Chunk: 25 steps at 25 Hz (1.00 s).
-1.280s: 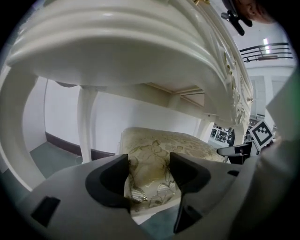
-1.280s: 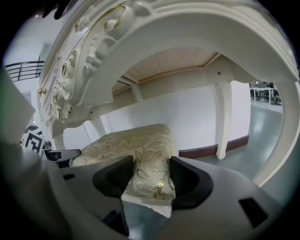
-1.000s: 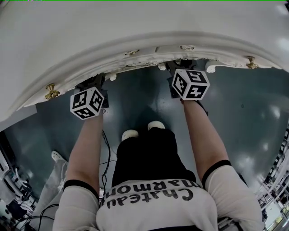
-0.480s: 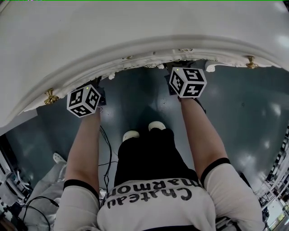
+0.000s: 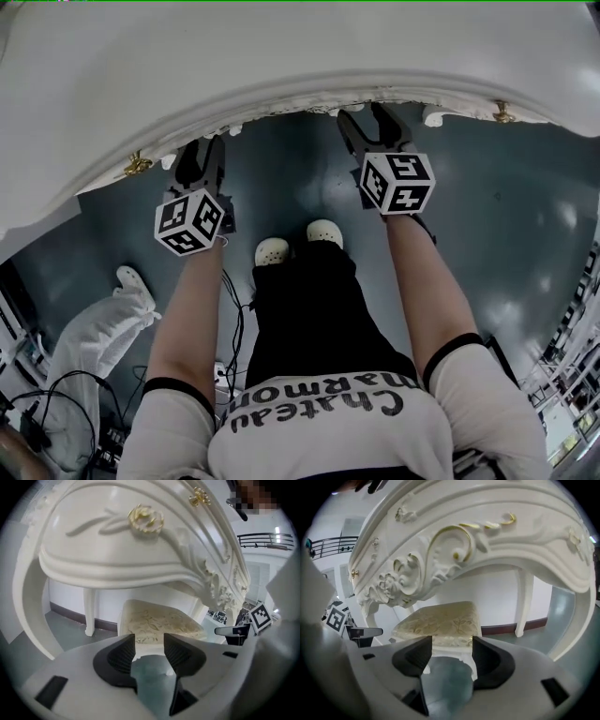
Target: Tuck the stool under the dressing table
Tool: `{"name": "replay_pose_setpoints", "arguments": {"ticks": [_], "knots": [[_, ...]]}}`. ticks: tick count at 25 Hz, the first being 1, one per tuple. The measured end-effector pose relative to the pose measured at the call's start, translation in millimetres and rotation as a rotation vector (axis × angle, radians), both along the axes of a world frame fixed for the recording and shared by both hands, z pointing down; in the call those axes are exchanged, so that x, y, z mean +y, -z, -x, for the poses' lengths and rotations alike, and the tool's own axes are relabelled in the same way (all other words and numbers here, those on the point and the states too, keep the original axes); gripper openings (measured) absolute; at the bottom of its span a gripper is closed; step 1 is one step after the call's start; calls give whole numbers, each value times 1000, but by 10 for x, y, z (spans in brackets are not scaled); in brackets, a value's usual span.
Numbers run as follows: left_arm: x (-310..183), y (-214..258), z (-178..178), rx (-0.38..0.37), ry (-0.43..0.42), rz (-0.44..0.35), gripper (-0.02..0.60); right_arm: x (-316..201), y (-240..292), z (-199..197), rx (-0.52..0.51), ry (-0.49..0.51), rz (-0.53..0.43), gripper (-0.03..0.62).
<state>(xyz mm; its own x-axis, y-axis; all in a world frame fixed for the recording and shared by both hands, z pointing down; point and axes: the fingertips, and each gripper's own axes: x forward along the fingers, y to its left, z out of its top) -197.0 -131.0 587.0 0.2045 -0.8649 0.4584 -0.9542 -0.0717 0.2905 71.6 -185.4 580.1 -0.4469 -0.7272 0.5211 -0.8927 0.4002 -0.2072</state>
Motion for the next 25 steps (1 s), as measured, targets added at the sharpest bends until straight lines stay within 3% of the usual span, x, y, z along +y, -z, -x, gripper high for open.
{"name": "replay_pose_setpoints", "arguments": {"ticks": [3,5,6,15,19,25], "knots": [[239,139,-81,13,-27,19,153,212,114,19,2,-2,36,276],[376,273,-129,35,-36,26,47,352,207,30,11,2,58,276],[435,366,-162,46,-46,24,37,420,271,37,16,6,65,275],[756,1798,-725,80,-229,-112,23,863,1356,135,-31,62,11,190],[809,2468,-655,105,-252,-175,23,920,1944,406,-67,95,-37,113],[908,3423,-695,71,-279,-244,23,1052,2853,544,-123,124,-105,78]]}}
